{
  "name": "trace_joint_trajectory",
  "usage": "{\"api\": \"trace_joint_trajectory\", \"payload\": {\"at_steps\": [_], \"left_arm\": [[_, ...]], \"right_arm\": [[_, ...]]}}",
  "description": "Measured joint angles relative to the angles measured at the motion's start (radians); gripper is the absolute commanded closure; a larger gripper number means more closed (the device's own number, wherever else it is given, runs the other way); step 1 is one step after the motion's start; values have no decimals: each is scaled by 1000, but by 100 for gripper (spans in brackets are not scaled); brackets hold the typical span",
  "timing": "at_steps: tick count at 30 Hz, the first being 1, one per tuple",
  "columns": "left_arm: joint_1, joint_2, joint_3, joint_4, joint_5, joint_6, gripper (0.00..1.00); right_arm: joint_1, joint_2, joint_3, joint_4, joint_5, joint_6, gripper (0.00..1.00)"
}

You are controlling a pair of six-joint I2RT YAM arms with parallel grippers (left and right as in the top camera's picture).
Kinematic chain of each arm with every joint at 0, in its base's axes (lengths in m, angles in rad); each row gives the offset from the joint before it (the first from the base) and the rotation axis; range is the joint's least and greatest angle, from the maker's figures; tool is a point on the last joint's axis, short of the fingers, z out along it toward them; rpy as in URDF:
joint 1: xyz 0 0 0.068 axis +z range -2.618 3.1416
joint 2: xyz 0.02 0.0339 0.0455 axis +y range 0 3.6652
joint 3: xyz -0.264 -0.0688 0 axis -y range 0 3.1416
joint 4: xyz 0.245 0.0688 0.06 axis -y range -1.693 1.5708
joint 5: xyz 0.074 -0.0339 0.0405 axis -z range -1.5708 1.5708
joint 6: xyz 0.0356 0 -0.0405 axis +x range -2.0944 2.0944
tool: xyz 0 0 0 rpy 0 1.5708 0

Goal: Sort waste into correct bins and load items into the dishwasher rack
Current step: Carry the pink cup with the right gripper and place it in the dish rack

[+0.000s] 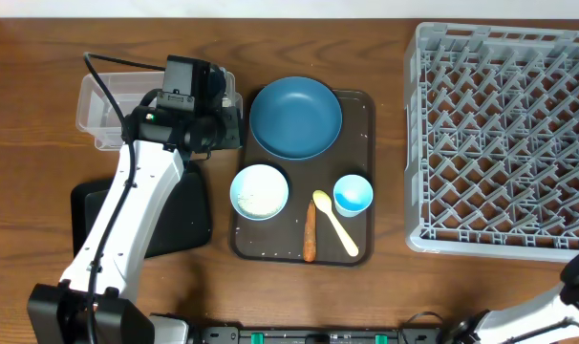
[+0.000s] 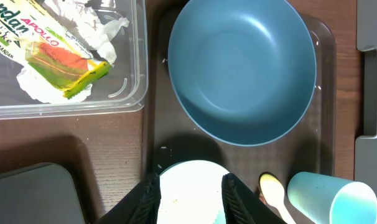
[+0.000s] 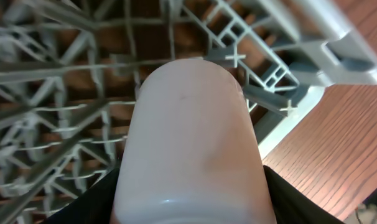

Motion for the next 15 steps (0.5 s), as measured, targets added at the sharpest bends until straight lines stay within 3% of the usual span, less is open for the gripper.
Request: {"api": "trace_joint_trajectory", "payload": {"at_steps": [3, 5, 6, 8, 10, 15], "left_arm": [[0, 0, 0, 0, 0, 0, 65], [0, 0, 0, 0, 0, 0, 65], [0, 0, 0, 0, 0, 0, 64], [0, 0, 0, 0, 0, 0, 64], [0, 0, 0, 0, 0, 2, 59], [0, 0, 0, 0, 0, 3, 54]], "right_arm": [[-3, 36, 0, -1, 3, 5, 96], [-3, 51, 0, 7, -1, 9, 84], [-3, 57, 0, 14, -5, 10, 70], [-3, 65, 0, 20, -21, 11, 24], [-3, 68, 0, 20, -44, 18, 1], [-3, 66, 0, 12, -107, 18, 1]]}}
